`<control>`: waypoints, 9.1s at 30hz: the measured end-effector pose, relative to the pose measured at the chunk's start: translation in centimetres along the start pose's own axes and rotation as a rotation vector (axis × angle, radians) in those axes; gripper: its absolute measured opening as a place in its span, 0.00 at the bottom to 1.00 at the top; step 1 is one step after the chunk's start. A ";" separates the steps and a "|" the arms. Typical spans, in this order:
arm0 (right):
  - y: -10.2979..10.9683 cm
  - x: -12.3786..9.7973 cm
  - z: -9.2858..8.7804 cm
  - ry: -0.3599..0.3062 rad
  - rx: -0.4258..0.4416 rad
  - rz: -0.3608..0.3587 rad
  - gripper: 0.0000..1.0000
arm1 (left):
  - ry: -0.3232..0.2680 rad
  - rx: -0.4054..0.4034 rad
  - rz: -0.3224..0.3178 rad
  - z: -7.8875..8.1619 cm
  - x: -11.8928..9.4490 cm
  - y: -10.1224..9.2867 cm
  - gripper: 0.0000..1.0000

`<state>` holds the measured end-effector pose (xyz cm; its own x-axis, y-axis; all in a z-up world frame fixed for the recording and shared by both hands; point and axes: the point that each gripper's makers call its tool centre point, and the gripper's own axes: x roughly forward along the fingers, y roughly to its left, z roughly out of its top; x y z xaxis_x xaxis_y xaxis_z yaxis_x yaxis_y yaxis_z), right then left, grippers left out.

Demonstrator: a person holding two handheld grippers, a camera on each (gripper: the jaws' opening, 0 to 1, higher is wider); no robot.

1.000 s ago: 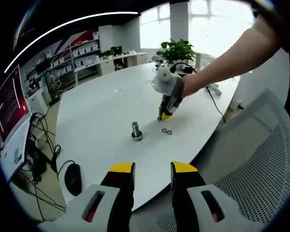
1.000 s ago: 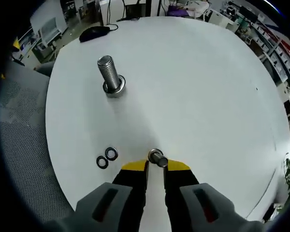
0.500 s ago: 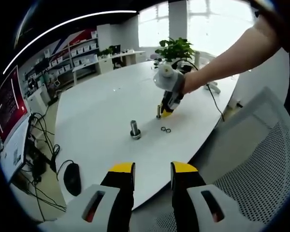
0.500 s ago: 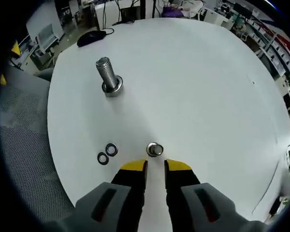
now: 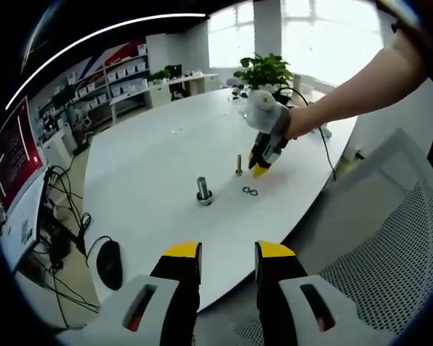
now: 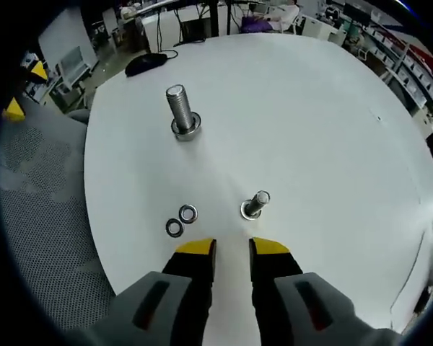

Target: Place the washer onto the threaded stud by aligning its center hole with the stud, sliding it down to the base, and recovering from edge contact or off-axis alignment until the washer reaches the visible bottom stop.

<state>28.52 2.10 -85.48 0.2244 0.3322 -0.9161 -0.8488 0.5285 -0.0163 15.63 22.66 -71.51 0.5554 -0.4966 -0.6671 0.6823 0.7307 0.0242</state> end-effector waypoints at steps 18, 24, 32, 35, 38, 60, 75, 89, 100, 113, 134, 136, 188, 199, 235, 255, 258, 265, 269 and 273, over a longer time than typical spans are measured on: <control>4.9 0.6 0.5 -0.013 -0.109 0.067 0.23 | 0.027 0.009 0.014 -0.5 0.1 0.1 0.27; 5.1 0.9 0.5 -0.002 -0.105 0.074 0.23 | 0.015 0.001 0.019 -0.3 0.0 0.3 0.27; 5.2 1.4 0.3 0.014 -0.137 0.071 0.23 | 0.002 0.000 0.026 -0.1 -0.1 0.4 0.27; 5.2 1.5 0.5 0.013 -0.135 0.071 0.23 | 0.001 0.004 0.027 -0.1 -0.1 0.4 0.27; 5.4 1.6 0.7 0.013 -0.158 0.074 0.22 | 0.001 0.003 0.026 0.0 -0.1 0.4 0.27; 6.0 1.3 -0.2 0.100 -0.302 0.124 0.17 | -0.020 0.004 0.023 0.3 -0.2 0.4 0.27; 5.8 1.6 -0.1 0.202 -0.351 0.118 0.15 | -0.031 0.003 0.025 0.5 -0.3 0.4 0.27; 5.8 1.5 -0.2 0.244 -0.321 0.078 0.15 | -0.023 0.003 0.023 0.4 -0.2 0.4 0.27; 5.7 1.4 -0.2 0.144 -0.266 0.074 0.15 | -0.014 0.003 0.020 0.2 -0.2 0.4 0.27; 5.3 1.1 -0.3 0.077 -0.137 0.057 0.14 | -0.017 0.004 0.020 0.3 -0.2 0.4 0.27; 0.4 -2.2 0.9 -0.010 0.050 -0.011 0.14 | -0.019 0.009 0.016 0.3 -0.1 0.3 0.27; 0.0 -2.5 1.0 -0.016 0.055 -0.019 0.14 | -0.017 0.008 0.017 0.3 -0.1 0.3 0.27; -2.5 -2.0 4.2 -0.028 0.015 -0.061 0.14 | -0.018 -0.002 0.016 0.2 -0.2 0.3 0.27; -2.5 -0.6 3.6 0.002 0.017 -0.053 0.14 | -0.014 -0.002 0.014 0.2 -0.1 0.3 0.27; -2.1 -0.1 0.5 -0.058 0.123 -0.061 0.22 | 0.035 -0.009 0.016 -0.7 0.1 0.3 0.26; 0.0 -0.6 0.1 -0.111 0.186 -0.034 0.24 | 0.043 -0.005 0.021 -0.8 0.1 0.4 0.26; 0.6 -0.6 0.6 -0.120 0.171 -0.043 0.24 | 0.028 -0.013 0.023 -0.6 0.0 0.5 0.27; 1.4 -0.2 1.0 -0.110 0.173 -0.040 0.24 | 0.013 -0.016 0.016 -0.3 0.0 0.3 0.27; 1.9 -0.1 0.8 -0.078 0.134 -0.044 0.24 | 0.022 -0.006 0.004 -0.5 0.1 0.0 0.27; 2.0 -0.5 0.7 -0.061 0.154 -0.050 0.25 | -0.006 -0.016 0.005 0.0 -0.2 0.2 0.27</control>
<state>27.06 3.50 -84.74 0.2971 0.3469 -0.8896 -0.7534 0.6575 0.0048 15.65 22.88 -71.41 0.5618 -0.4954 -0.6625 0.6719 0.7405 0.0160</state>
